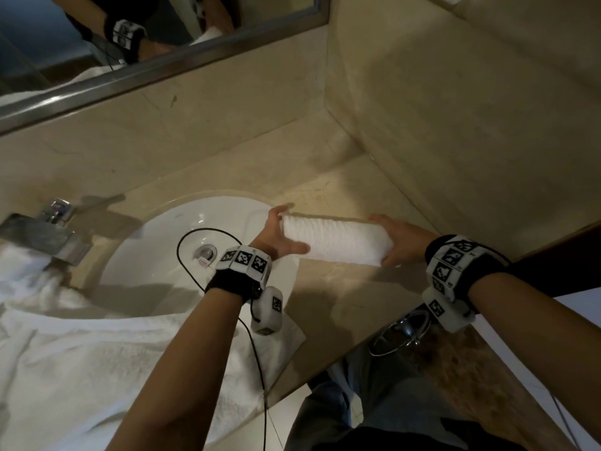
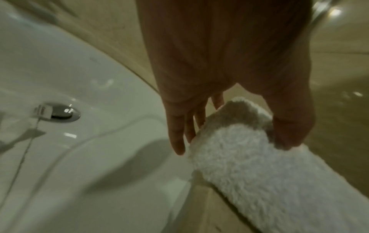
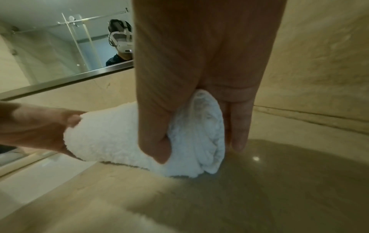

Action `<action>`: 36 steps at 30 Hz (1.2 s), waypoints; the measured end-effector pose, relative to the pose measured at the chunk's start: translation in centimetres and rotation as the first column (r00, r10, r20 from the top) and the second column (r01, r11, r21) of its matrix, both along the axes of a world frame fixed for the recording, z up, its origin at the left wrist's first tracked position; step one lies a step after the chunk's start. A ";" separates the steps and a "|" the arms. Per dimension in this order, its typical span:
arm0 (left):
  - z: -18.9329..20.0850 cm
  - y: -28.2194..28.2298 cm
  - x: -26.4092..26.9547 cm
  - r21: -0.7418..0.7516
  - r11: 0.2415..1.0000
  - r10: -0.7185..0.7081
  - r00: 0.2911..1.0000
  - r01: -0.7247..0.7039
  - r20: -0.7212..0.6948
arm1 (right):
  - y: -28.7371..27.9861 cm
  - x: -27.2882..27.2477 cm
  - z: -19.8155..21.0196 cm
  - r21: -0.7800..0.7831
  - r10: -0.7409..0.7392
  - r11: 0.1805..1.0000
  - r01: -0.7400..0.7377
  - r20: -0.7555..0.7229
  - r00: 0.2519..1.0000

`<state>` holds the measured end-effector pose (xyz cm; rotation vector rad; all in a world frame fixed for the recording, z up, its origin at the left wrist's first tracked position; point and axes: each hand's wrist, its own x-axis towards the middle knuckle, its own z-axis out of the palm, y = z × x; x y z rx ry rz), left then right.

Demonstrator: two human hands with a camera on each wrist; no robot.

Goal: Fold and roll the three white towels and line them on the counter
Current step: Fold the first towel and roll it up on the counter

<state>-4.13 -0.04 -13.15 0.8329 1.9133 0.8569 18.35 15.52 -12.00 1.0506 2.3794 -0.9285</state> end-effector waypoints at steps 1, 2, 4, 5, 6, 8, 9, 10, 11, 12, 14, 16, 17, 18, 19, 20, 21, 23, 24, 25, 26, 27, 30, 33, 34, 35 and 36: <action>-0.1 0.1 -0.3 -0.024 0.999 0.032 0.998 -0.030 0.062 | 0.1 0.1 -0.2 -0.002 -0.031 1.000 0.031 -0.012 0.999; -0.1 0.0 -0.4 -0.058 0.998 0.037 0.996 -0.033 0.080 | 0.1 0.1 -0.3 0.008 -0.056 0.998 0.056 -0.032 0.998; -0.3 0.0 -0.8 -0.117 0.993 -0.009 0.998 0.017 0.068 | 0.0 -0.2 -0.7 0.075 -0.089 0.993 0.095 -0.084 0.993; -0.5 0.1 -1.0 -0.140 0.989 -0.044 0.997 0.052 0.061 | 0.0 -0.5 -0.8 0.117 -0.098 0.987 0.109 -0.101 0.990; -0.7 0.1 -1.0 -0.161 0.984 -0.075 0.995 0.083 0.058 | 0.1 -0.8 -0.8 0.149 -0.099 0.982 0.114 -0.109 0.989; -0.9 0.4 -1.3 -0.194 0.975 -0.103 0.993 0.112 0.056 | 0.6 -1.5 -0.7 0.162 -0.095 0.981 0.112 -0.105 0.990; -1.1 0.6 -1.4 -0.209 0.972 -0.100 0.993 0.111 0.063 | 1.1 -1.9 -0.7 0.150 -0.102 0.982 0.117 -0.104 0.989; -1.1 0.8 -1.5 -0.218 0.971 -0.088 0.993 0.103 0.075 | 1.5 -2.3 -0.7 0.139 -0.107 0.983 0.122 -0.108 0.988; -1.1 1.0 -1.7 -0.222 0.971 -0.072 0.994 0.089 0.080 | 1.8 -2.7 -0.7 0.132 -0.113 0.983 0.128 -0.115 0.987; -1.1 1.5 -2.1 -0.220 0.973 -0.051 0.996 0.065 0.067 | 2.4 -3.2 -0.8 0.134 -0.115 0.982 0.132 -0.125 0.985; -1.0 2.2 -2.7 -0.221 0.975 0.004 1.000 -0.005 -0.005 | 3.3 -4.3 -0.7 0.146 -0.121 0.979 0.140 -0.133 0.984; -1.0 3.1 -3.5 -0.222 0.971 0.081 0.995 -0.091 -0.052 | 4.4 -5.8 -0.7 0.150 -0.121 0.979 0.140 -0.128 0.984; -1.0 3.6 -4.0 -0.216 0.968 0.123 0.992 -0.129 -0.041 | 5.1 -6.6 -0.6 0.142 -0.124 0.980 0.142 -0.125 0.984; -1.0 4.2 -4.4 -0.190 0.968 0.160 0.987 -0.161 -0.020 | 5.8 -7.4 -0.7 0.129 -0.131 0.981 0.147 -0.126 0.983; -0.9 4.7 -4.7 -0.159 0.967 0.200 0.980 -0.196 0.006 | 6.6 -8.2 -0.8 0.117 -0.143 0.981 0.158 -0.126 0.982; -0.8 5.2 -5.1 -0.121 0.965 0.237 0.971 -0.232 0.031 | 7.4 -9.0 -0.8 0.107 -0.155 0.980 0.169 -0.127 0.980; -0.5 5.7 -5.4 -0.095 0.958 0.279 0.958 -0.272 0.064 | 8.1 -9.8 -0.7 0.100 -0.163 0.979 0.177 -0.130 0.978; -0.2 6.8 -6.2 -0.061 0.937 0.350 0.927 -0.345 0.136 | 9.5 -11.3 -0.5 0.100 -0.162 0.979 0.176 -0.137 0.977; -0.2 7.4 -6.7 -0.052 0.925 0.379 0.909 -0.376 0.172 | 10.3 -12.2 -0.4 0.097 -0.159 0.980 0.173 -0.140 0.977; -0.1 8.0 -7.3 -0.064 0.912 0.409 0.887 -0.405 0.215 | 11.0 -12.8 -0.2 0.082 -0.161 0.981 0.174 -0.150 0.976; -0.1 8.7 -8.0 -0.075 0.894 0.445 0.860 -0.441 0.250 | 11.9 -13.7 -0.1 0.051 -0.174 0.981 0.185 -0.167 0.970; -0.1 9.3 -8.7 -0.091 0.875 0.481 0.834 -0.475 0.271 | 12.9 -14.4 -0.1 -0.001 -0.208 0.977 0.212 -0.196 0.958; -0.1 11.0 -10.3 -0.092 0.827 0.557 0.785 -0.555 0.273 | 14.9 -16.2 0.0 -0.164 -0.359 0.932 0.322 -0.320 0.877; 0.2 12.7 -11.9 -0.117 0.764 0.637 0.713 -0.635 0.293 | 16.7 -18.9 0.0 -0.277 -0.492 0.869 0.411 -0.381 0.783; -0.3 13.1 -12.7 -0.142 0.749 0.656 0.693 -0.648 0.299 | 17.2 -19.8 0.1 -0.302 -0.534 0.844 0.444 -0.388 0.751; -1.4 13.6 -13.6 -0.168 0.739 0.669 0.679 -0.653 0.302 | 17.6 -20.7 0.0 -0.331 -0.573 0.818 0.470 -0.392 0.720; -2.3 14.0 -14.4 -0.176 0.735 0.672 0.670 -0.655 0.315 | 18.0 -21.6 -0.1 -0.347 -0.599 0.799 0.491 -0.391 0.699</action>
